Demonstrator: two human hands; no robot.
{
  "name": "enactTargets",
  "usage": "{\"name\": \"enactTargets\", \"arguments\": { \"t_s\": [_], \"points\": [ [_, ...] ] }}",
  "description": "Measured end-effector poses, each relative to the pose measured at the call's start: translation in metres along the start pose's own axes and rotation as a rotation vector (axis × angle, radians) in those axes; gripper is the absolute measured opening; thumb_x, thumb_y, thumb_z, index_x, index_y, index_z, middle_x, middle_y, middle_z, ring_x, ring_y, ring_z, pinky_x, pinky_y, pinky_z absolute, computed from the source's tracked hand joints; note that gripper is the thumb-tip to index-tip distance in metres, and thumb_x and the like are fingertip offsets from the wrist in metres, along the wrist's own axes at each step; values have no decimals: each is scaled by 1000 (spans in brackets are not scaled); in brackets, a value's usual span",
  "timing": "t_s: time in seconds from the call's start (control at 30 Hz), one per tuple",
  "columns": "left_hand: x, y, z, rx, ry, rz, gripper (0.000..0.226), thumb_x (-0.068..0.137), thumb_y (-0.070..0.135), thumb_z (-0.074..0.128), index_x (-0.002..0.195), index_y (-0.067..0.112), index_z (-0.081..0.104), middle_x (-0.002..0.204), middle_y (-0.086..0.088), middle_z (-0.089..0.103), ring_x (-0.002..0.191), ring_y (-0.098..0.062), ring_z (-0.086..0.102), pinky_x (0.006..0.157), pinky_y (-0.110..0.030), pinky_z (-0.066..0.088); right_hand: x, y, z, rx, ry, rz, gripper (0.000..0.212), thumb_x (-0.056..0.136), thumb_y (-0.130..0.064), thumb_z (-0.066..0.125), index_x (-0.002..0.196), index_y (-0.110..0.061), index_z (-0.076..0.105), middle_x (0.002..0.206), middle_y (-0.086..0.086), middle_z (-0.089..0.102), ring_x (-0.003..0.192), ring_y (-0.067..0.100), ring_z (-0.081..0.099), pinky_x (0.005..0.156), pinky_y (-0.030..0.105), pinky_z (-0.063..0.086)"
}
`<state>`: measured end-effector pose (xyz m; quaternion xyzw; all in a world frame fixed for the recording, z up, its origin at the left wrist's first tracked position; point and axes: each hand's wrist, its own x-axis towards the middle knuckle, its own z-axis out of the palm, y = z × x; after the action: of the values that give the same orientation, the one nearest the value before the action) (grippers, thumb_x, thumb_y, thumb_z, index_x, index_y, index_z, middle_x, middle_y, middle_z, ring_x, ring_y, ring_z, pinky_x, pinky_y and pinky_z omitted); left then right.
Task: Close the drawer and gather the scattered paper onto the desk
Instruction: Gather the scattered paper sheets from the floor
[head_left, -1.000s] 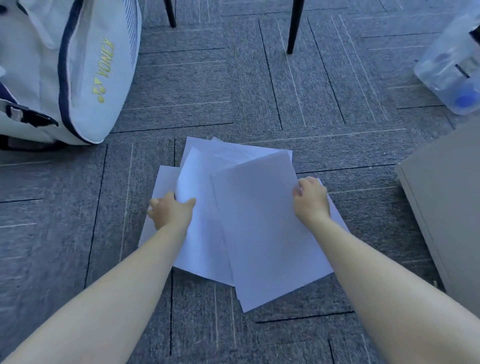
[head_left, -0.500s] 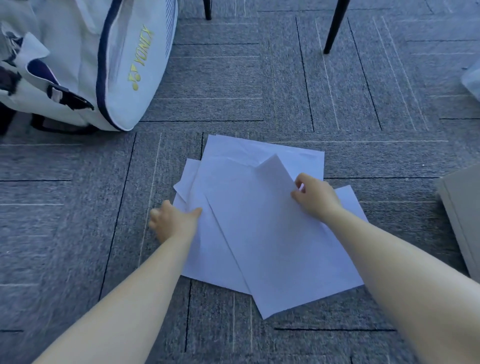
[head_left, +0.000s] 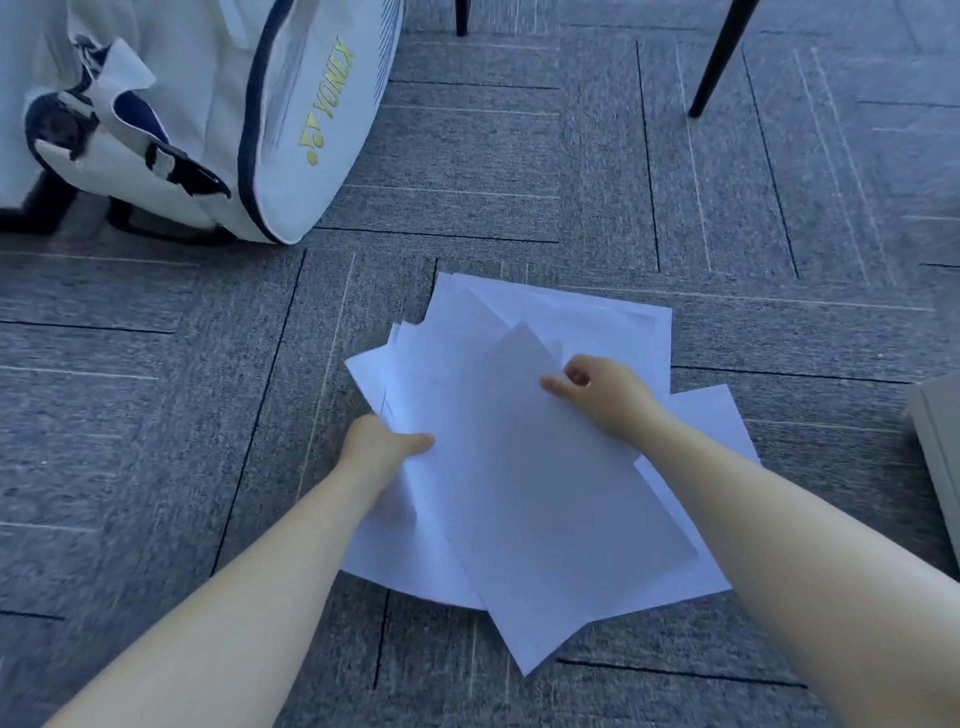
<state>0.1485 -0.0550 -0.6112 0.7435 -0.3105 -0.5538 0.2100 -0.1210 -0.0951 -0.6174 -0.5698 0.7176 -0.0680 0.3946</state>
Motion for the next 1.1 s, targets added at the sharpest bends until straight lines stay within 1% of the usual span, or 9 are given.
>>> {"name": "enactTargets", "arguments": {
  "t_s": [0.13, 0.27, 0.43, 0.57, 0.77, 0.9, 0.97, 1.03, 1.1],
  "points": [
    [-1, -18, -15, -67, 24, -5, 29, 78, 0, 71, 107, 0, 68, 104, -15, 72, 86, -29, 69, 71, -33, 55, 31, 12, -30, -329, 147, 20, 72, 89, -47, 56, 149, -20, 29, 155, 5, 31, 141, 29, 28, 106, 50, 35],
    [-2, -33, -32, -60, -68, -10, 29, 82, 2, 68, 111, 4, 68, 108, -15, 72, 96, -32, 70, 88, -47, 55, 53, 9, -34, -522, 88, 0, 101, 71, -63, 68, 150, -19, 22, 154, 11, 28, 142, 32, 23, 109, 54, 28],
    [-7, -45, -43, -163, -125, 1, 44, 67, 10, 76, 110, 6, 68, 112, -19, 71, 99, -35, 69, 92, -53, 52, 59, -7, -35, -716, 75, -20, 77, 58, -71, 70, 116, -24, 49, 121, 10, 57, 119, 31, 47, 97, 47, 33],
    [-10, -47, -45, -434, -132, -73, 31, 86, 5, 60, 117, 7, 63, 111, -18, 70, 93, -33, 68, 86, -45, 54, 45, -12, -36, -727, -100, -27, 33, 77, -49, 63, 96, -23, 56, 109, 7, 65, 107, 31, 58, 95, 42, 36],
    [-14, -51, -32, -551, -164, -116, 32, 85, 14, 65, 116, 15, 65, 110, -12, 74, 101, -32, 69, 85, -44, 54, -13, 6, -26, 56, -249, 102, 23, 86, -18, 56, 105, -18, 68, 101, 8, 72, 90, 28, 69, 66, 33, 59],
    [-16, -44, -17, -415, -235, -113, 33, 80, 7, 69, 113, 10, 67, 108, -15, 74, 87, -29, 73, 81, -42, 55, -51, 20, -1, 263, -417, 158, 17, 88, -25, 56, 88, -17, 71, 83, 3, 75, 73, 22, 70, 73, 43, 59],
    [-14, -42, -13, -361, -192, -86, 31, 81, 0, 66, 111, 10, 67, 106, -16, 73, 80, -28, 72, 78, -40, 56, -56, 26, 2, 152, -276, 98, 24, 91, -31, 51, 81, -16, 67, 75, -1, 66, 69, 20, 60, 70, 40, 54],
    [-12, -40, -14, -351, -128, -53, 28, 81, -2, 65, 105, 12, 67, 105, -15, 72, 80, -29, 71, 78, -42, 56, -50, 41, -12, -86, 63, 49, 24, 90, -30, 50, 106, -21, 66, 98, 0, 63, 91, 22, 57, 82, 41, 49],
    [-12, -37, -19, -326, -73, -32, 29, 82, -3, 65, 108, 10, 67, 105, -17, 70, 88, -33, 68, 85, -48, 53, -44, 56, -29, -429, 128, -14, 47, 87, -30, 54, 134, -25, 50, 127, 6, 52, 118, 28, 46, 94, 42, 42]
  ]
}}
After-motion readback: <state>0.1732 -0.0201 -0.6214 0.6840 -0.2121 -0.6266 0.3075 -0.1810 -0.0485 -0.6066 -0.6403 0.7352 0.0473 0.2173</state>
